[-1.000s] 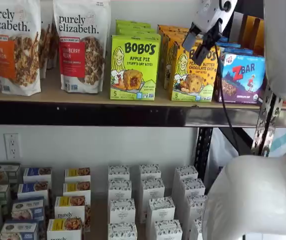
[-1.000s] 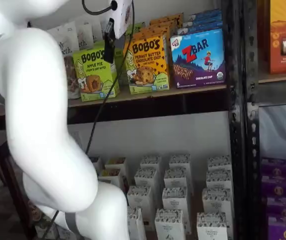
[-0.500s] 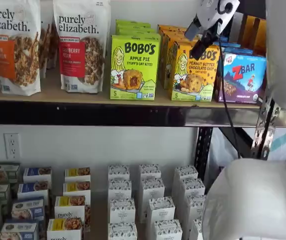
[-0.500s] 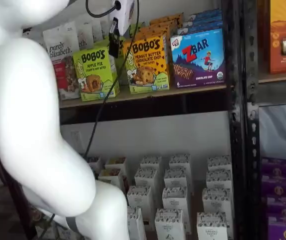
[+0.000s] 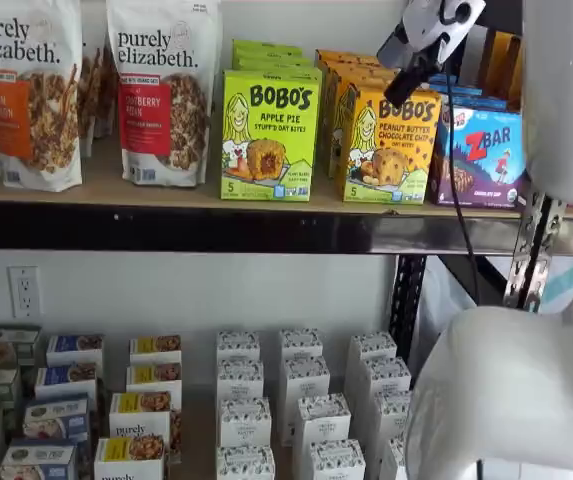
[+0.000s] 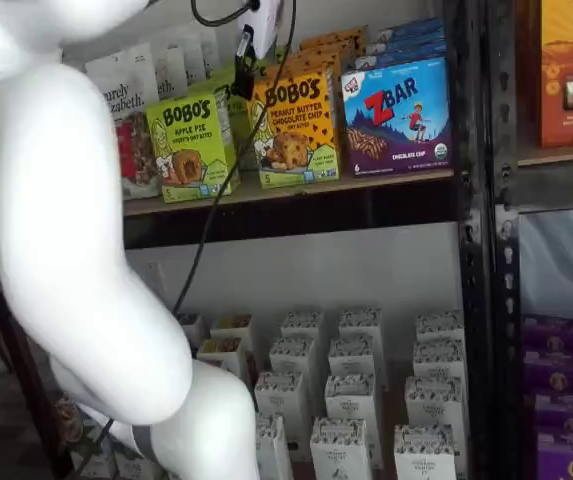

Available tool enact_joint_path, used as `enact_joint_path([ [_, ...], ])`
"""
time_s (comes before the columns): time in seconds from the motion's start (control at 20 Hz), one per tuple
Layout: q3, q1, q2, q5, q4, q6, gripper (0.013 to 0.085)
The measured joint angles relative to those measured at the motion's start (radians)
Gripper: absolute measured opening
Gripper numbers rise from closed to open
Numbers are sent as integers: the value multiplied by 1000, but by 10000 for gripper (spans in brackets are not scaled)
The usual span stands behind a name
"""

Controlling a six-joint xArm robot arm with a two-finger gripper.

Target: Pick up the orange box on the top shelf, the fifth box from the left

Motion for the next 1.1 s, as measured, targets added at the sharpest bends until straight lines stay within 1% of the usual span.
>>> enact_joint_path([
  [0.15,-21,-2,26,-21,2,-6,850],
  [0.35,-28,9,47,-63,-5,-10,850],
  [0.75,-47,34,94,-107,-35,-11,850],
  [0.9,-57,38,111,-108,-53,-16,850],
  [1.1,-85,38,139,-78,-87,-21,850],
])
